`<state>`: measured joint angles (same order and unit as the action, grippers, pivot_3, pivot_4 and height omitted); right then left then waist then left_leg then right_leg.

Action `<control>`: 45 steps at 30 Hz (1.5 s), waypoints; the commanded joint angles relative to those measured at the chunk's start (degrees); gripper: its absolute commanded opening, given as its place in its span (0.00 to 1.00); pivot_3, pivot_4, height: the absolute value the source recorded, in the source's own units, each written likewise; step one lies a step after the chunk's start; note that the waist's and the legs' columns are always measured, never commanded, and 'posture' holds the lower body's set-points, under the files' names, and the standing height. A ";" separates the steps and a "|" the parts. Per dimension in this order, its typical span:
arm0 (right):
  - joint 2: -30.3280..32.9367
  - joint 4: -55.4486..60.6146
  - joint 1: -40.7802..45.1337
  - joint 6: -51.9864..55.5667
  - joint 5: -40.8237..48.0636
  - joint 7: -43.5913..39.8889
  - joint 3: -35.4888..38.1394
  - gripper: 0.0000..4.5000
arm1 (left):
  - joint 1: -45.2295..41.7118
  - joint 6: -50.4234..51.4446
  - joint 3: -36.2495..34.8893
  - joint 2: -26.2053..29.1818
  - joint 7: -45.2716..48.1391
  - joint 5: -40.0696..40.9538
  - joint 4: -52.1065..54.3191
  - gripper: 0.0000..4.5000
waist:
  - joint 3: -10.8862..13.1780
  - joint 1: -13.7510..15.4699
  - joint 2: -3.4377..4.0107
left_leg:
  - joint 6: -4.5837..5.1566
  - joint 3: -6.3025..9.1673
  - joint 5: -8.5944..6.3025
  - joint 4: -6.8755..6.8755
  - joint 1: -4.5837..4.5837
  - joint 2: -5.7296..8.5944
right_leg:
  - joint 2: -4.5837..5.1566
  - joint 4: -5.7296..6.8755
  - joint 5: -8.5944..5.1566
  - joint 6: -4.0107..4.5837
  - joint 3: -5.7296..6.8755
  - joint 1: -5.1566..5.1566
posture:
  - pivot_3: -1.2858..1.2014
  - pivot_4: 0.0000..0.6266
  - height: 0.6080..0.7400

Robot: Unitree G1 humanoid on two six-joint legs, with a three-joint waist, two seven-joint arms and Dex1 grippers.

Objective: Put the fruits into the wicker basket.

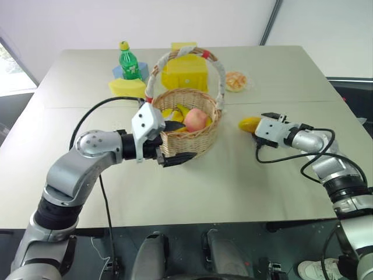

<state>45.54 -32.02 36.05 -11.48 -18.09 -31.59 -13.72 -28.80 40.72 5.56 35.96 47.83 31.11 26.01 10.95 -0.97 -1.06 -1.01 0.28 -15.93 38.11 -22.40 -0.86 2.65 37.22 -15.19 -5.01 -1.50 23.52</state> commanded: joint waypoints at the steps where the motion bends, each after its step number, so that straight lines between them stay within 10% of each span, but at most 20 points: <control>1: -0.05 0.33 0.62 -0.97 -1.08 1.23 1.03 0.40 | -0.56 -0.69 -0.50 -0.26 -0.34 0.28 1.74 1.00 | 0.00 0.01 0.00 | 0.00 0.01 0.00 0.00 0.00 0.00 | 0.00 0.00 0.00 0.00 0.00 0.00 | 0.52 0.24 1.00; 8: 4.11 14.35 -4.27 0.85 0.67 0.60 6.51 0.34 | 0.77 -3.60 -4.62 0.67 -0.31 0.00 -1.22 1.00 | 0.02 0.14 0.03 | 0.00 0.03 0.00 -0.01 -0.01 -0.01 | 0.00 0.01 0.00 0.00 0.01 0.01 | 0.52 0.24 1.00; 17: 7.00 55.54 -10.54 18.68 27.29 -17.94 13.10 0.34 | 6.65 -6.93 -14.20 7.15 2.64 0.06 -8.52 1.00 | 0.06 -0.22 0.10 | 0.02 0.07 -0.01 -0.04 0.09 -0.16 | -0.05 0.02 0.00 0.00 0.04 -0.05 | 0.52 0.24 1.00; 29: -14.86 33.82 13.59 13.76 2.88 -8.01 -9.08 0.34 | 9.02 -5.83 -16.38 6.99 1.63 2.46 -4.19 1.00 | 0.05 0.10 0.07 | 0.04 -0.01 -0.03 0.00 -0.17 -0.01 | 0.20 -0.02 0.01 0.00 0.06 0.16 | 0.52 0.24 1.00; 35: -16.64 32.16 13.88 9.77 1.63 -6.90 -7.45 0.99 | 11.12 -4.82 -16.32 5.44 -1.87 3.83 -0.90 1.00 | 0.05 0.11 0.08 | 0.04 0.03 -0.03 -0.07 -0.25 -0.04 | 0.17 0.01 0.01 0.01 0.07 0.28 | 0.52 0.24 1.00; 45: -14.19 56.23 -0.17 34.59 34.95 -15.19 13.37 0.99 | 8.69 -5.28 -15.13 3.91 -2.40 4.71 -2.31 1.00 | 0.05 0.31 0.07 | 0.04 0.12 -0.02 -0.05 -0.17 -0.07 | 0.19 0.04 0.01 0.00 0.11 0.14 | 0.52 0.24 1.00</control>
<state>30.71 20.53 37.39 18.30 11.48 -46.88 -4.23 -19.09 36.03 -8.96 39.80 45.52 35.26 23.03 11.00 -0.66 -1.00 -0.97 0.40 -15.96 38.07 -22.52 -0.93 2.84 37.25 -15.18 -5.00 -1.39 23.60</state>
